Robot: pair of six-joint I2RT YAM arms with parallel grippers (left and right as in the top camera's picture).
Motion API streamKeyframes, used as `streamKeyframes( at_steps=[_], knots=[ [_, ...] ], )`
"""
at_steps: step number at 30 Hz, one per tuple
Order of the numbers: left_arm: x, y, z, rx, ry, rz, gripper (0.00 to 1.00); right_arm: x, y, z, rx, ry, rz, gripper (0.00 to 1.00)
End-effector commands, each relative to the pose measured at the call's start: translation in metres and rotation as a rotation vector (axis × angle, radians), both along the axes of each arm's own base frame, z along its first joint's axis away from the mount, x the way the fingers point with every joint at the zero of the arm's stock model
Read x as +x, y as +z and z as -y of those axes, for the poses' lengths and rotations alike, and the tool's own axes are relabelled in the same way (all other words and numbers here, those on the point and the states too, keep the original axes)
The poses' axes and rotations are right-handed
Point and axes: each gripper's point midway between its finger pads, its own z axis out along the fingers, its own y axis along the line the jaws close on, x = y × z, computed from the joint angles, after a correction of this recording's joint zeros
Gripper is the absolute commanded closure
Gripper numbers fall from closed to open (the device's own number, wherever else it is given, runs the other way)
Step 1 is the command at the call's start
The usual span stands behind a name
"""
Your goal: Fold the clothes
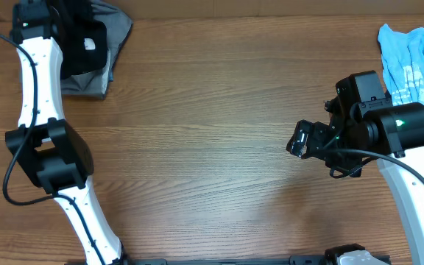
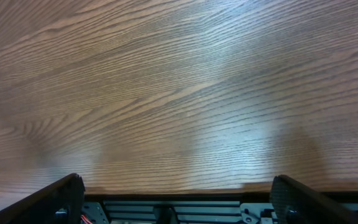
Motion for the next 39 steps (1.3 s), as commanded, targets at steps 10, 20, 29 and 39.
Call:
streamKeyframes(
  at_steps=[10, 20, 29, 39],
  knots=[
    [0.028, -0.161, 0.072, -0.270, -0.207, -0.186, 0.96, 0.004, 0.004, 0.000, -0.006, 0.004, 0.024, 0.00],
    [0.006, -0.036, 0.059, -0.105, -0.120, -0.091, 0.96, 0.002, 0.003, 0.000, -0.008, 0.005, 0.018, 0.00],
    [-0.022, 0.010, 0.008, -0.069, -0.009, -0.048, 0.96, 0.005, 0.004, 0.000, -0.007, 0.005, 0.027, 0.00],
    [-0.053, -0.093, -0.047, -0.181, 0.079, -0.273, 0.96, 0.005, 0.004, 0.000, -0.008, 0.022, 0.034, 0.00]
  ],
)
